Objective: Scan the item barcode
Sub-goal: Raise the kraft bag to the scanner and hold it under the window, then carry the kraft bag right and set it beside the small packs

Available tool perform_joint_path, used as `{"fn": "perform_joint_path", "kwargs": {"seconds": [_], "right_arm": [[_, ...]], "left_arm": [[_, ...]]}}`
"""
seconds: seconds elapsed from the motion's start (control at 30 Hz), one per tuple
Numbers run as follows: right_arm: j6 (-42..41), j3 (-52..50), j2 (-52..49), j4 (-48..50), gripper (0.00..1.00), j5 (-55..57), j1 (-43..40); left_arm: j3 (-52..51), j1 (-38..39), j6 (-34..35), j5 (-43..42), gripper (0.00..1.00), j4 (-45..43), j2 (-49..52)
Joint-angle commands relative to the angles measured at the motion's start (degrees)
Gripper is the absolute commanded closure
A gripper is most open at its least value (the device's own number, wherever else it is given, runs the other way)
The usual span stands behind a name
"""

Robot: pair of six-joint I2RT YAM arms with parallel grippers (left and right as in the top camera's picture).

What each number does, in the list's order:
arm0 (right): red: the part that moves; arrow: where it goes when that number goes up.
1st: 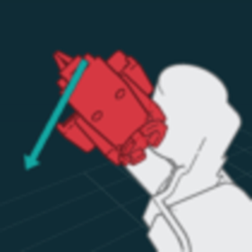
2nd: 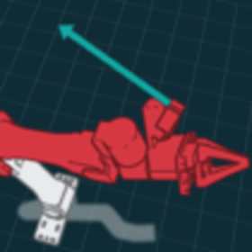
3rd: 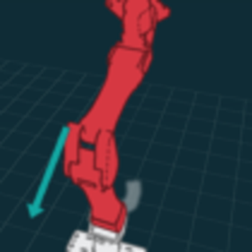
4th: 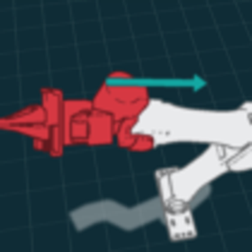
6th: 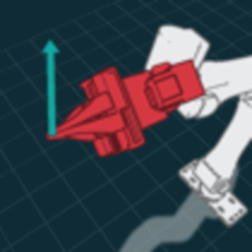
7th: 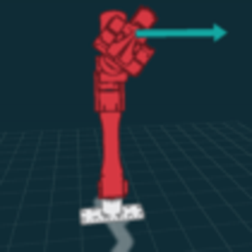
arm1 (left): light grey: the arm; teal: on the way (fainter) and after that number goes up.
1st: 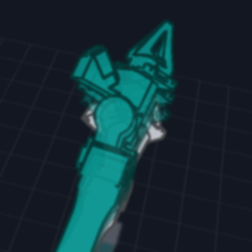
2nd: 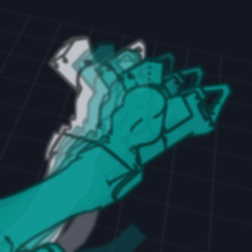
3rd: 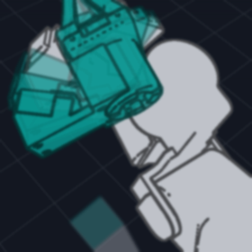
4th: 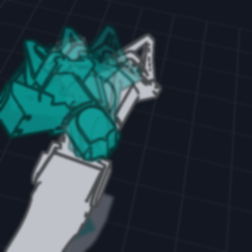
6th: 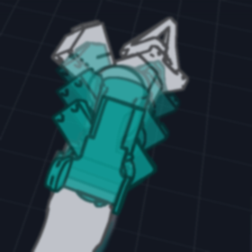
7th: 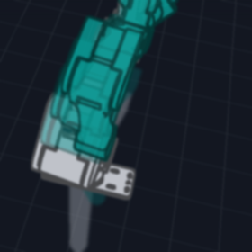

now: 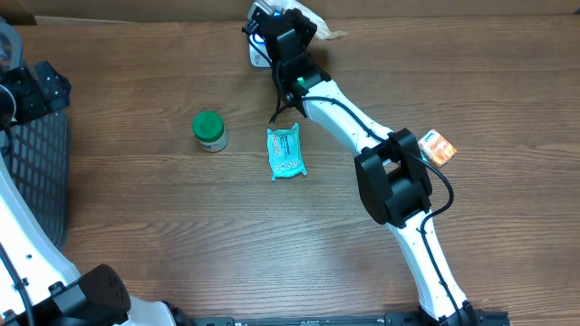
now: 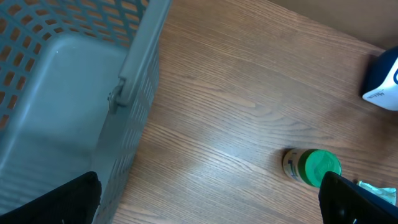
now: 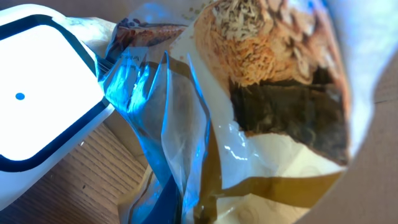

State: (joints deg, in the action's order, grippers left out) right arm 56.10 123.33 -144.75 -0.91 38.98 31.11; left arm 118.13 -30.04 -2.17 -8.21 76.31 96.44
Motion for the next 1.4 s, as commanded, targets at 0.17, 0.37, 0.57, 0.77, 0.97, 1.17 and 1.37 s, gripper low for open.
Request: {"fn": "perform_joint_path", "kwargs": {"seconds": [0.17,0.37,0.57,0.77,0.97,1.17,1.37], "right_arm": [[-3.2,0.7,1.9,-0.2,0.96,0.4,1.0],[-15.3,0.8,10.3,-12.4,0.96,-3.9,1.2],[-35.5,0.8,24.2,-29.5,0.96,-12.8,1.2],[-66.0,0.8,38.6,-59.0,0.96,-33.2,-6.2],[-77.6,-3.9,37.2,-83.1,0.96,-37.7,-23.3],[-79.9,-19.8,37.2,-74.4,0.96,-43.2,-34.6],[-79.1,-29.7,37.2,-69.0,0.95,-44.7,-42.8]], "left_arm": [[0.5,0.1,-1.5,-0.4,0.0,0.0,-0.2],[0.5,0.1,-1.5,-0.4,0.0,-0.1,-0.2],[0.5,0.1,-1.5,-0.4,0.0,0.0,-0.2],[0.5,0.1,-1.5,-0.4,0.0,0.0,-0.2],[0.5,0.2,-1.5,-0.4,0.0,0.0,-0.2],[0.5,0.2,-1.5,-0.4,0.0,0.0,-0.2],[0.5,0.2,-1.5,-0.4,0.01,-0.1,-0.2]]}}
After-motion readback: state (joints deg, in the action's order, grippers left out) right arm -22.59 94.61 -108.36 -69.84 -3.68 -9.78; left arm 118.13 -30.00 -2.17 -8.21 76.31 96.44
